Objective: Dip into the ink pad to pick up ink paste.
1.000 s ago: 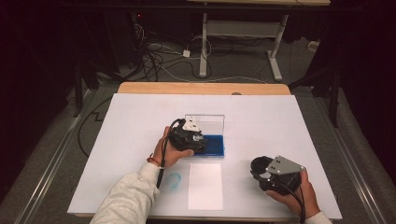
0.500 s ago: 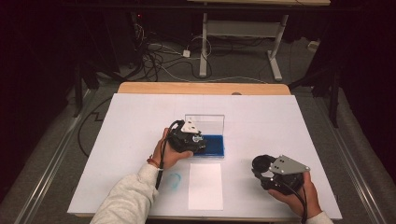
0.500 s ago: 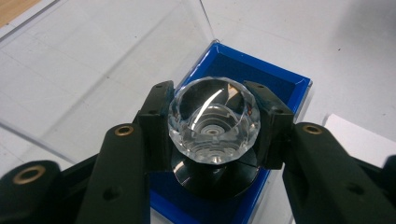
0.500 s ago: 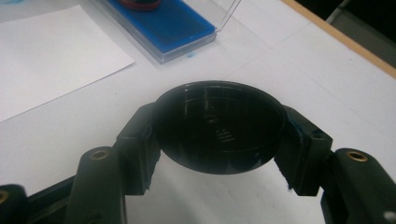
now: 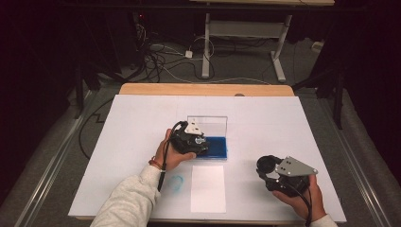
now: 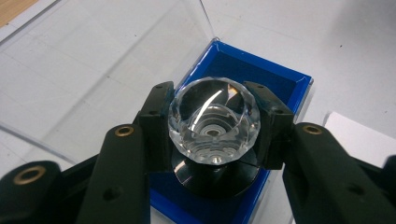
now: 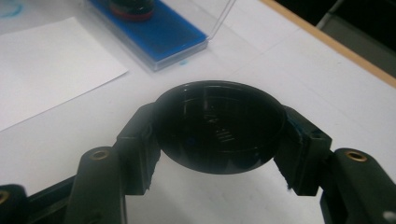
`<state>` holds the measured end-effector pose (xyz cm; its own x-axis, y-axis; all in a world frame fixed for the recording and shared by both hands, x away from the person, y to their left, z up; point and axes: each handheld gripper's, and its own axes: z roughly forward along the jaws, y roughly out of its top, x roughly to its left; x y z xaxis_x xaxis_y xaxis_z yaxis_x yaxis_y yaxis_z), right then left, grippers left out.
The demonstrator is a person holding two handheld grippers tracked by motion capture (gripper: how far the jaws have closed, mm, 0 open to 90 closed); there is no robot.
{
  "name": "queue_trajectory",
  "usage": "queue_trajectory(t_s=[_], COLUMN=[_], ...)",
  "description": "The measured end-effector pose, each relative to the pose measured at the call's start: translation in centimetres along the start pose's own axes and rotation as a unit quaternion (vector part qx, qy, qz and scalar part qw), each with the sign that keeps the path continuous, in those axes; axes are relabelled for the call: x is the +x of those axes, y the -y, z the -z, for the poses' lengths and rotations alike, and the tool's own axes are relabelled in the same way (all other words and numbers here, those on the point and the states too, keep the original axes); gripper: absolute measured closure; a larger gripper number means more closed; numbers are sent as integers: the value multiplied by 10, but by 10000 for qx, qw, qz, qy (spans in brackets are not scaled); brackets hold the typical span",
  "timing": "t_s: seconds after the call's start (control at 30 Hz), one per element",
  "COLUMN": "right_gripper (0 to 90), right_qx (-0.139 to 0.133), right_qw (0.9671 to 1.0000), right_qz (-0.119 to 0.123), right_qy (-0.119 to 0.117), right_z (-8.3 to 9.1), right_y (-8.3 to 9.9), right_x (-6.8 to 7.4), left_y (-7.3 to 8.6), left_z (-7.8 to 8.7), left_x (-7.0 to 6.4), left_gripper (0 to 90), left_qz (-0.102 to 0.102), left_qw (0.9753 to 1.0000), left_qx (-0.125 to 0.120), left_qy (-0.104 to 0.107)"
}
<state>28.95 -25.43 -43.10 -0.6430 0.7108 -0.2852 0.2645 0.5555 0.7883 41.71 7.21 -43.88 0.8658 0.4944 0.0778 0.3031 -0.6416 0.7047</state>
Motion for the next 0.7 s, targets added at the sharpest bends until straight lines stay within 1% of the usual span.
queue_trajectory(t_s=[0.03, 0.1, 0.13, 0.23, 0.3, 0.37, 0.43, 0.47, 0.53, 0.57, 0.63, 0.7], right_gripper=[389, 389, 389, 389, 389, 389, 389, 389, 388, 388, 388, 388], right_qx=[-10, -16, -17, -22, -30, -45, -47, -44, -34, -30, -16, -12], right_qw=[10000, 10000, 10000, 10000, 10000, 9999, 9999, 9998, 9998, 9999, 9999, 9999], right_qz=[-5, 3, 3, -3, 5, -50, -73, -99, -107, -98, -95, -81], right_qy=[15, 22, 36, 36, 60, 117, 146, 139, 145, 137, 144, 145], right_z=[1, 1, 1, 1, 2, 3, 3, 3, 3, 3, 2, 2], right_y=[0, 0, 0, 1, 1, 2, 3, 4, 4, 4, 4, 5], right_x=[0, 0, -1, -1, -1, -3, -4, -5, -5, -5, -5, -4], left_y=[-1, -7, -12, -29, -40, -51, -60, -63, -67, -68, -67, -66], left_z=[0, 2, 5, 18, 27, 34, 39, 41, 41, 40, 37, 31], left_x=[-1, -1, 0, 3, 4, 4, 3, 2, 0, 0, -1, -1], left_gripper=[547, 547, 547, 547, 547, 547, 547, 547, 547, 547, 547, 547], left_qz=[-23, -80, -82, -77, -139, -196, -291, -292, -369, -364, -379, -374], left_qw=[10000, 9999, 9999, 9994, 9989, 9982, 9979, 9977, 9977, 9976, 9978, 9983], left_qx=[-29, -59, -122, -351, -457, -561, -586, -612, -575, -583, -522, -436], left_qy=[66, 45, 45, 5, -30, -3, -20, 17, 31, 45, 118, 138])
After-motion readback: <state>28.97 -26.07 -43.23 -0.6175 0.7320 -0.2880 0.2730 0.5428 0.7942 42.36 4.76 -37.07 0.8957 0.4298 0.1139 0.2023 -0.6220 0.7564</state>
